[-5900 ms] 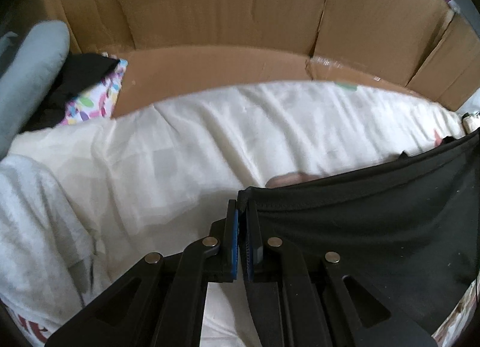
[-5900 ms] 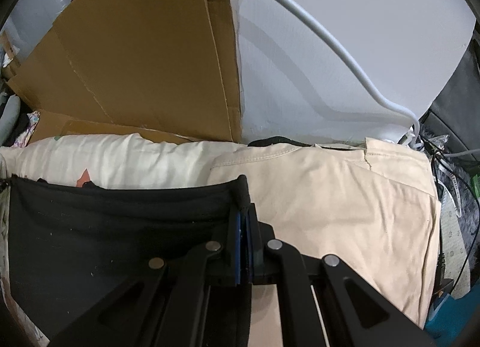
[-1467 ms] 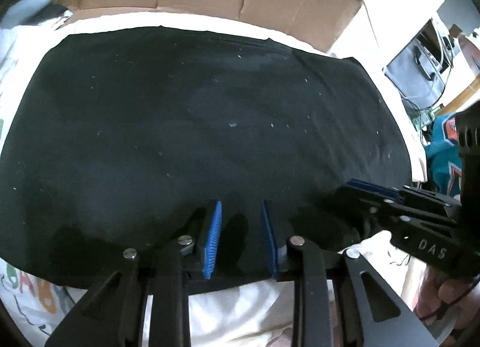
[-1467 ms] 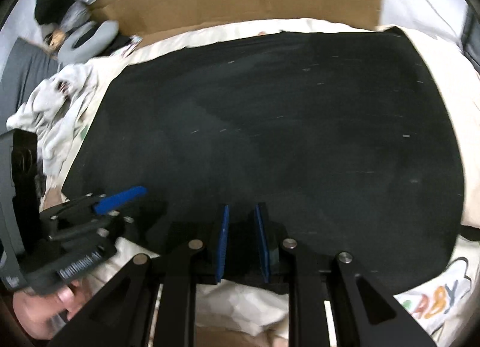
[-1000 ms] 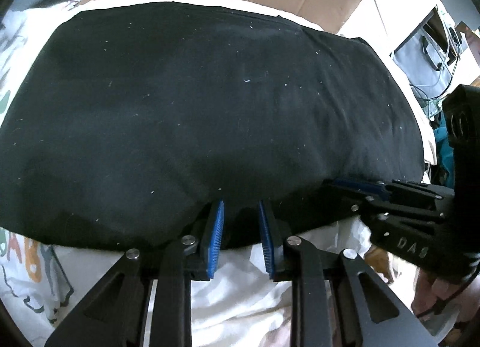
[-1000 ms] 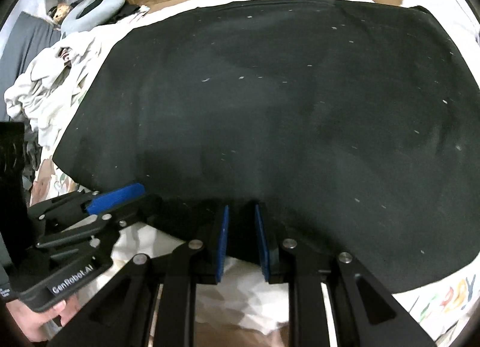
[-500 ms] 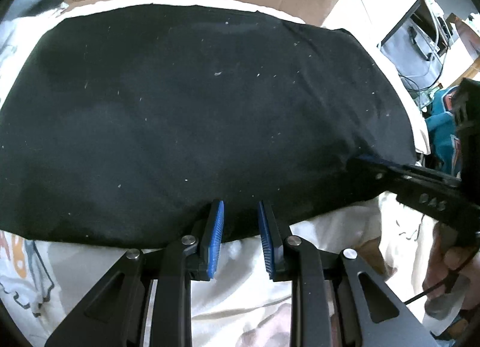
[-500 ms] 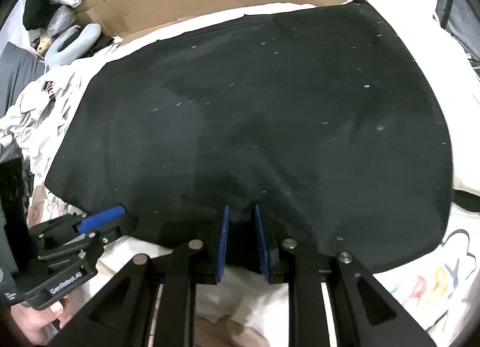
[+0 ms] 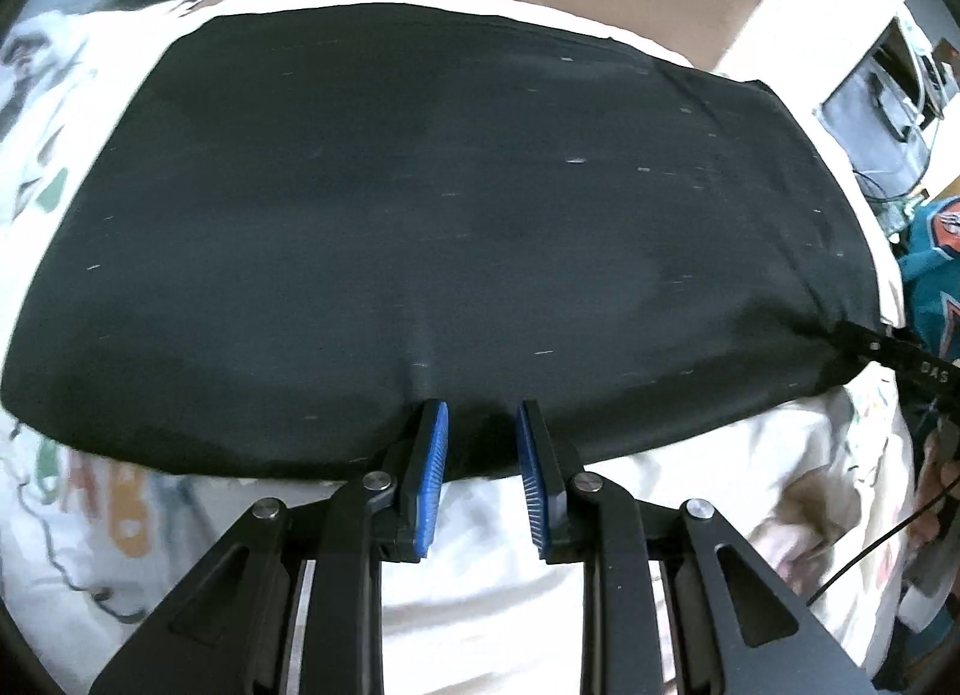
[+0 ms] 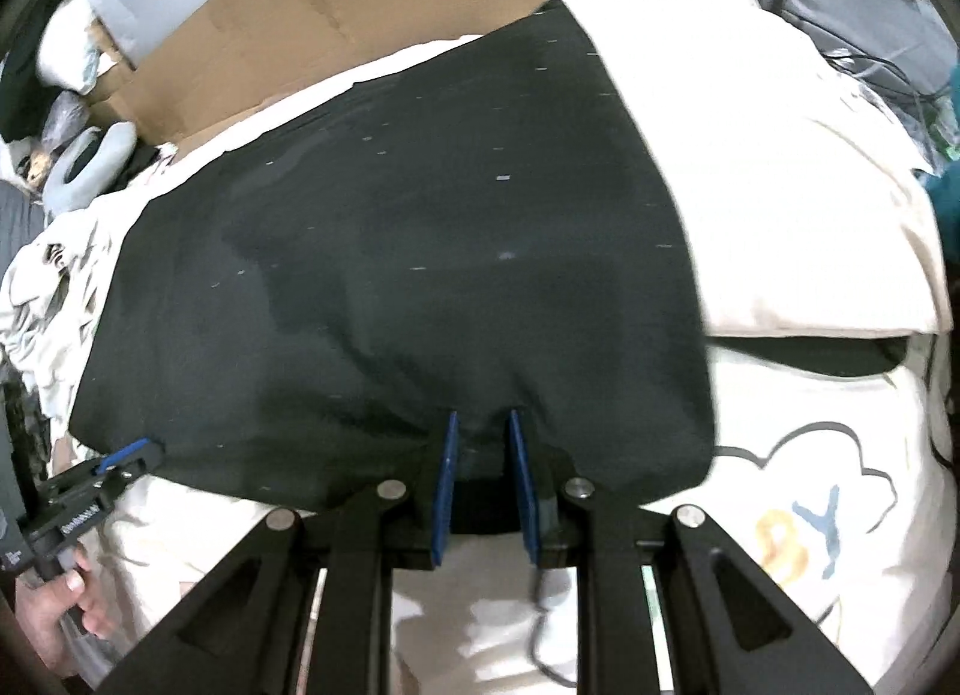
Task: Fold clothes
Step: 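Press and smooth the folded shirt with both open grippers, then move the right gripper to the shirt's side edge and close on it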
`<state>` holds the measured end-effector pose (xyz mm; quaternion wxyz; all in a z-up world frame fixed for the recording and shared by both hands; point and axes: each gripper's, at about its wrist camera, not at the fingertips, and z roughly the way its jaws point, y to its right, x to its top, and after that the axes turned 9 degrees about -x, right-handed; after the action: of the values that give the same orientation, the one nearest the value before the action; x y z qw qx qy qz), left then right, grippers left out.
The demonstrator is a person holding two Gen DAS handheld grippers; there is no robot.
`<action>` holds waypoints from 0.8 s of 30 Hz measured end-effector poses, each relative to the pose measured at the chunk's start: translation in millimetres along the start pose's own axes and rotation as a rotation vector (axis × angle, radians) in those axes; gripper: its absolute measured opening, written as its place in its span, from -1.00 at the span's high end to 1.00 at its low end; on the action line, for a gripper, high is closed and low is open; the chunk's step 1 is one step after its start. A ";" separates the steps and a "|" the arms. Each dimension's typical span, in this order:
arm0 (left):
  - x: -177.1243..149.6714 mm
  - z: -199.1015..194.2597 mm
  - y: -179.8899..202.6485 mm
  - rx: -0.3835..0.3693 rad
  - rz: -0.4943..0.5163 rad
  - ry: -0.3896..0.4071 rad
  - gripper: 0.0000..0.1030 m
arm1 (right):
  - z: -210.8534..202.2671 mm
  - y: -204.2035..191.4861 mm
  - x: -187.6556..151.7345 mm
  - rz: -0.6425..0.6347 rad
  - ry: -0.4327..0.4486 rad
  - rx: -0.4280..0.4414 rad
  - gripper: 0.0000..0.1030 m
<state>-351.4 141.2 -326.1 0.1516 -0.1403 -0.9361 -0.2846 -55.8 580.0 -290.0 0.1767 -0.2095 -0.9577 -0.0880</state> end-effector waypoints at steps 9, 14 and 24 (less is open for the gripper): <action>0.3 -25.5 -50.6 0.101 -0.070 0.018 0.55 | 1.9 30.3 -3.8 0.049 -0.018 -0.053 0.68; 2.0 -40.9 -82.8 0.148 -0.119 0.045 0.55 | 0.5 43.3 0.1 0.094 -0.030 -0.062 0.68; -6.8 -69.7 -150.9 0.233 -0.206 0.064 0.55 | -0.9 41.3 5.1 0.149 -0.056 -0.031 0.68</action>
<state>-383.6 -20.6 -347.4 0.1667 -0.0156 -0.9670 -0.1923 -42.0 618.7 -283.3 0.1529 -0.2853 -0.9425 -0.0836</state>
